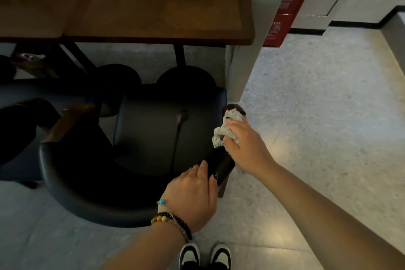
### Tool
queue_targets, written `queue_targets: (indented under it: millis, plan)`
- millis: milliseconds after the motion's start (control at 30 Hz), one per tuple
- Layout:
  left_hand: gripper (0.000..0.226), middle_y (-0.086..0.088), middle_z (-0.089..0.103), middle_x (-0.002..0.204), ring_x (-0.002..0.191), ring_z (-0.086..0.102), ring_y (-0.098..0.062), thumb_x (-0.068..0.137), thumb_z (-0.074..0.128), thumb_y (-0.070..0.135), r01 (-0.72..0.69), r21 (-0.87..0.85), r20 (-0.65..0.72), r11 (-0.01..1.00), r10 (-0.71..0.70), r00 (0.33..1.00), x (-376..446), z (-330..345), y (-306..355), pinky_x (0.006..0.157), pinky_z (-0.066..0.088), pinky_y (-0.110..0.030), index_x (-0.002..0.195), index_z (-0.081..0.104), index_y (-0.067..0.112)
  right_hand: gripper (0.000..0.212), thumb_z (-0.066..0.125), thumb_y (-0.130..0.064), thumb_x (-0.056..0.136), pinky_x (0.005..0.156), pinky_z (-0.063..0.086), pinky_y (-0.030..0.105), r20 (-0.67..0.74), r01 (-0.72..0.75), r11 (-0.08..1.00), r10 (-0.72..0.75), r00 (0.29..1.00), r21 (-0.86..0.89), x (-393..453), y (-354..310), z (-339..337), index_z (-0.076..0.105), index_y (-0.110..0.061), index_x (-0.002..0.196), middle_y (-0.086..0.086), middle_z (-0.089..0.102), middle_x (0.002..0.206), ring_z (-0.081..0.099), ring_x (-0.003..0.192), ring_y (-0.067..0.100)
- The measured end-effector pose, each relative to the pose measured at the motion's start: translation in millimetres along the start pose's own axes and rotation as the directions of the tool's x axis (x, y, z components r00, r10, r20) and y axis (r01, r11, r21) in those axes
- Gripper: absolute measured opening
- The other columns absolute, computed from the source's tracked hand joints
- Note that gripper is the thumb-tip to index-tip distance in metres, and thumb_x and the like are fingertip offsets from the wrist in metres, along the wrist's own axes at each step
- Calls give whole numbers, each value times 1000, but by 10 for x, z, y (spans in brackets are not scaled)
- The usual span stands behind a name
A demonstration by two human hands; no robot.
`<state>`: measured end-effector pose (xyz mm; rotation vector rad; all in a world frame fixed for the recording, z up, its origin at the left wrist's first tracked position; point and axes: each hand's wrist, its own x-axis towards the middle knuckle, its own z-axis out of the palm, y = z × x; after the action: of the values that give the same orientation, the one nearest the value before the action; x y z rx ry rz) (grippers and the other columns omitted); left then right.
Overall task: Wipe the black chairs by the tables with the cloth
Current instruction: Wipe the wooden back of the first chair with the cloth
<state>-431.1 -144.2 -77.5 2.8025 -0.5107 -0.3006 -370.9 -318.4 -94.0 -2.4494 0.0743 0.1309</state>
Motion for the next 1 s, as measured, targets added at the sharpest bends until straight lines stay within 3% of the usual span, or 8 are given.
queue_targets:
  millis: [100, 167, 267, 433, 567, 767, 867, 1000]
  plan:
    - [72, 7, 61, 126, 99, 62, -7, 89, 3, 53, 13, -3, 4, 1000, -13, 1000, -9, -24, 15, 72, 47, -21, 143, 39, 22, 34, 48, -17, 99, 107, 20, 13, 29, -51, 996, 49, 998, 67, 249, -15, -60, 57, -16, 132, -3, 46, 144, 33, 139, 14]
    - [70, 7, 60, 127, 98, 62, -7, 90, 5, 53, 18, 0, -3, 1000, -18, 1000, -10, -29, 17, 73, 48, -22, 142, 39, 22, 31, 47, -13, 98, 109, 25, 20, 22, -81, 994, 79, 997, 78, 394, -56, -70, 61, -12, 125, 0, 51, 137, 36, 136, 17]
    - [68, 8, 61, 126, 97, 62, -6, 91, 8, 52, 26, -5, 0, 1000, -26, 1000, -11, -40, 23, 72, 46, -20, 142, 40, 22, 31, 48, -16, 99, 98, 30, 14, 26, -65, 996, 64, 998, 56, 280, -48, -38, 57, -12, 128, 3, 48, 141, 40, 132, 13]
    - [75, 9, 60, 127, 99, 61, -4, 87, 0, 55, 44, -16, -7, 999, -44, 999, -12, -54, 41, 73, 45, -18, 142, 40, 24, 44, 48, -28, 101, 110, 16, 24, 89, 41, 995, -49, 995, 89, 26, 119, -90, 45, -20, 144, -6, 36, 153, 14, 147, 9]
    - [74, 7, 61, 127, 101, 63, -7, 88, 2, 54, 39, -5, -17, 999, -39, 999, -4, -58, 40, 74, 49, -22, 141, 42, 21, 39, 53, -20, 96, 102, 13, 9, 88, -50, 992, 40, 995, 112, 377, 85, -80, 55, -17, 135, -2, 42, 149, 30, 139, 11]
    - [61, 5, 65, 114, 90, 64, -10, 94, 17, 51, 37, -48, -13, 998, -38, 999, 7, -29, 10, 68, 51, -26, 139, 43, 20, 39, 60, -18, 92, 101, 21, 14, 16, -126, 978, 125, 992, 166, 177, 1, -26, 59, -20, 130, -8, 44, 147, 39, 134, 8]
    - [46, 5, 65, 113, 90, 63, -12, 98, 29, 44, 30, -157, 5, 987, -30, 1000, -23, -91, 0, 71, 53, -30, 134, 48, 22, 41, 58, -17, 95, 99, 27, 12, -45, -146, 977, 154, 987, 154, -97, -119, -111, 55, -20, 136, -3, 50, 143, 44, 131, 12]
    - [43, 3, 65, 113, 85, 64, -14, 98, 40, 36, 69, -304, 81, 950, -46, 996, -129, -244, -243, 70, 55, -31, 140, 42, 26, 38, 56, -16, 97, 86, 28, -4, -97, -191, 972, 205, 974, 139, -496, -356, -114, 57, -20, 134, 2, 53, 140, 48, 128, 16]
